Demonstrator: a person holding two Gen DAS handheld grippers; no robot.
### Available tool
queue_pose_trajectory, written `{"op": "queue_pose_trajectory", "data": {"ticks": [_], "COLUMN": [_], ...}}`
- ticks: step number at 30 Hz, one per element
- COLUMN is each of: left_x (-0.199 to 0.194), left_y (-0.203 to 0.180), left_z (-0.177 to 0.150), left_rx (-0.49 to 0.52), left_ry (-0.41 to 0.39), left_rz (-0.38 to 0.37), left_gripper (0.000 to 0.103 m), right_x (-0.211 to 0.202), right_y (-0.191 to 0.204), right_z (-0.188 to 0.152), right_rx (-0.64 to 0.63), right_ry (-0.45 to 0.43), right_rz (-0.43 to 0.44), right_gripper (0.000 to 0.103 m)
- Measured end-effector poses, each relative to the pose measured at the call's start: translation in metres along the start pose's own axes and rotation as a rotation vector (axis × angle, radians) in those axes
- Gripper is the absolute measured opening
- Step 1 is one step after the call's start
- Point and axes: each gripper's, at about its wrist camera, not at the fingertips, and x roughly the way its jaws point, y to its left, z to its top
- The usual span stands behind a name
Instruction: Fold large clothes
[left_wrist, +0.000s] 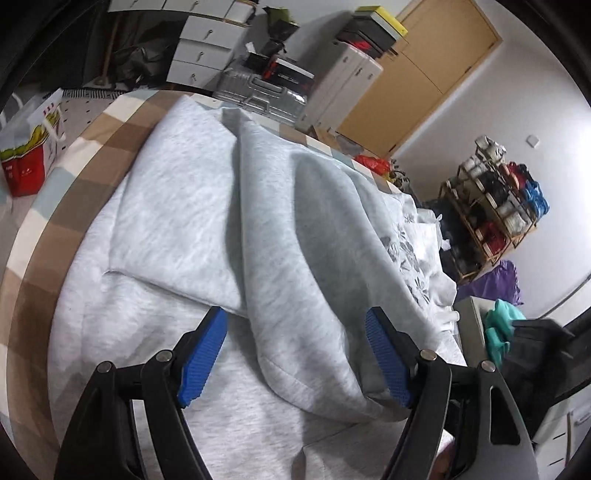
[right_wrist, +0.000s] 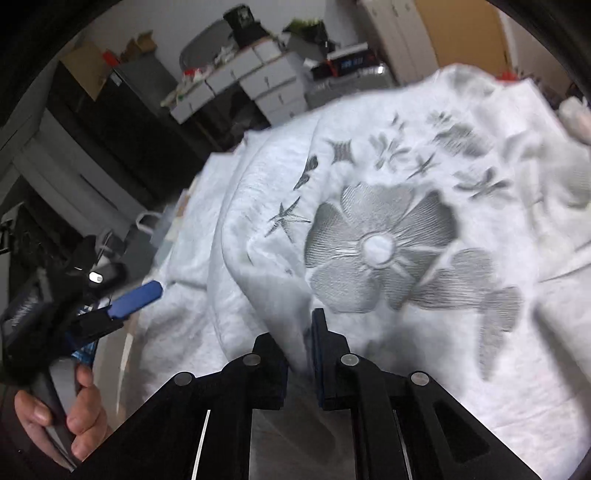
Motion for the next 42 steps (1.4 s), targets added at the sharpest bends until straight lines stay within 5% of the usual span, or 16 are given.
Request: {"op": "queue_pose_trajectory", "data": {"ticks": [5,8,9,14,16,17,18,19,21,24,30,35,39,42], "left_x": [0.029,0.054,0.062,0.066,0.07,0.071,0.072,0.071,0.065,0.052,0.01,0.04,0.024,-0.013], "left_y": [-0.012,-0.012,-0.008,0.005,0.001,-0.004,-0.006,-0.007,-0.002,0.009,0.022,0.027,0.021,0.01], "left_z": [0.001,-0.002,-0.003,0.003,0.002,0.001,0.0,-0.001,0.001,0.004,0.008,-0.007,-0.008,-0.008], "left_rx": [0.059,0.095,0.082,0.004,0.045,0.072,0.099,0.107,0.103,0.072,0.027,0.036,0.068,0.084], "left_ry": [0.078,0.151,0.179,0.188,0.179,0.17,0.16,0.158,0.145,0.132,0.022,0.109,0.088,0.003], "left_rz": [0.046,0.187,0.212,0.208,0.252,0.277,0.303,0.306,0.305,0.252,0.17,0.253,0.276,0.211], "left_gripper": [0.073,0.073,0.073,0.074,0.074,0.066,0.054,0.051,0.031,0.019,0.015,0.016,0.019,0.02], "right_x": [-0.046,-0.061,-0.06,-0.03,-0.015,-0.003,0.001,0.004,0.002,-0.011,-0.062,-0.024,-0.01,-0.025], "right_y": [0.003,-0.008,-0.015,-0.045,-0.056,-0.059,-0.057,-0.054,-0.046,-0.051,-0.057,-0.069,-0.073,-0.071], "right_z": [0.0,0.006,0.004,0.014,0.02,0.023,0.023,0.024,0.024,0.027,0.034,0.022,0.023,0.021], "right_rx": [-0.02,0.004,0.013,0.062,0.093,0.091,0.075,0.049,0.005,0.026,0.061,0.017,0.017,0.021], "right_ry": [-0.178,-0.255,-0.247,-0.127,-0.046,-0.003,0.006,0.011,0.005,-0.053,-0.277,-0.117,-0.057,-0.086], "right_rz": [-0.015,-0.071,-0.089,-0.197,-0.226,-0.212,-0.209,-0.201,-0.198,-0.179,-0.137,-0.279,-0.295,-0.28], "right_gripper": [0.032,0.053,0.06,0.06,0.062,0.062,0.059,0.041,0.022,0.01,0.008,0.008,0.01,0.018]}}
